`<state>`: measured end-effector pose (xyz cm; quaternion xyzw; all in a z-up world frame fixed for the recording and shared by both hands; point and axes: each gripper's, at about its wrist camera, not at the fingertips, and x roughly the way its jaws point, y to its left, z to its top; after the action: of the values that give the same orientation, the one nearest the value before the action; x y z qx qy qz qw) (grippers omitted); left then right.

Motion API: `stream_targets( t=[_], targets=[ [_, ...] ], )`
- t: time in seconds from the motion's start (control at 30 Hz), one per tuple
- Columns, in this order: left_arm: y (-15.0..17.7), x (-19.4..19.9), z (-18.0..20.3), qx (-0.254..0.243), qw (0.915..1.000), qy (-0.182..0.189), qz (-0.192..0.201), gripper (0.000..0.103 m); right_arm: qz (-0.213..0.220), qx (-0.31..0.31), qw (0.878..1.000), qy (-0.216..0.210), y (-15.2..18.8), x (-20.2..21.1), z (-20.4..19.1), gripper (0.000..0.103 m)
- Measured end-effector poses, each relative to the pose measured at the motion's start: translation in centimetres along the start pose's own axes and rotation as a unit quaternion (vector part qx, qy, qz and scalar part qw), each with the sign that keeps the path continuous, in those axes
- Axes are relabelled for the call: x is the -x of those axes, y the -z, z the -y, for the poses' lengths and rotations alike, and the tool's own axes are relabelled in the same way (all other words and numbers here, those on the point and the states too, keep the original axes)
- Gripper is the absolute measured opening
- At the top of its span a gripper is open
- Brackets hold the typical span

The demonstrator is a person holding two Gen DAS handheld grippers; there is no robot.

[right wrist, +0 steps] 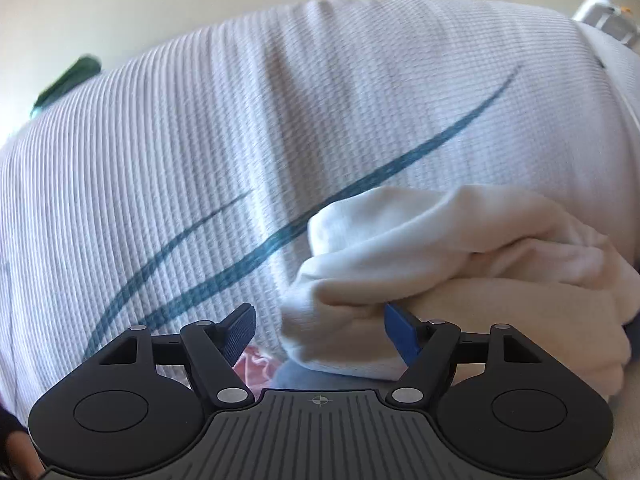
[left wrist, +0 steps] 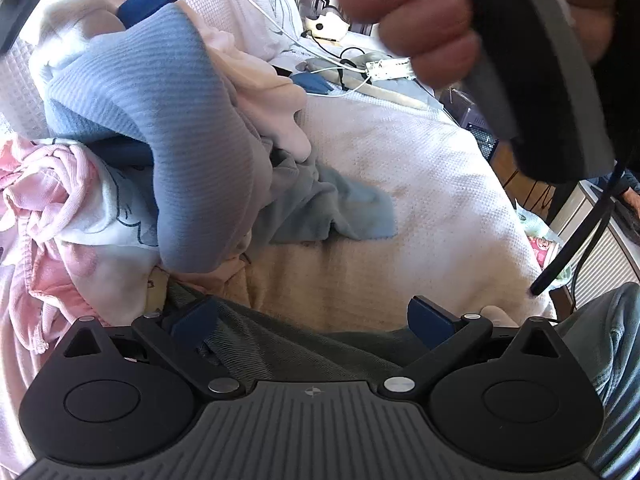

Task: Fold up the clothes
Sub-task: 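Grasp the white sweatshirt from the pile with the right gripper, then lift the white sweatshirt with the right gripper while the left gripper grasps its hem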

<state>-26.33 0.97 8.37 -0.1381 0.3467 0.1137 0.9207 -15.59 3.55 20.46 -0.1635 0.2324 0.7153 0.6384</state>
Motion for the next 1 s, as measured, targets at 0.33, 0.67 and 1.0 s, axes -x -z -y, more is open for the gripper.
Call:
stream_targets(
  t=[0.33,0.67,1.0],
  targets=[
    [0.3,0.1,0.4,-0.006,0.9999,-0.007,0.004,0.102,0.032,0.032,0.997,0.058,0.5,3.0,-0.5,0.017],
    [0.3,0.2,3.2,-0.037,0.9991,0.023,0.006,0.102,0.105,0.032,0.949,0.296,1.2,20.7,0.9,0.011],
    [-1.7,-0.4,8.7,-0.126,0.9897,0.061,0.031,0.102,0.056,-0.004,0.902,0.427,4.9,29.4,-1.7,0.011]
  ],
)
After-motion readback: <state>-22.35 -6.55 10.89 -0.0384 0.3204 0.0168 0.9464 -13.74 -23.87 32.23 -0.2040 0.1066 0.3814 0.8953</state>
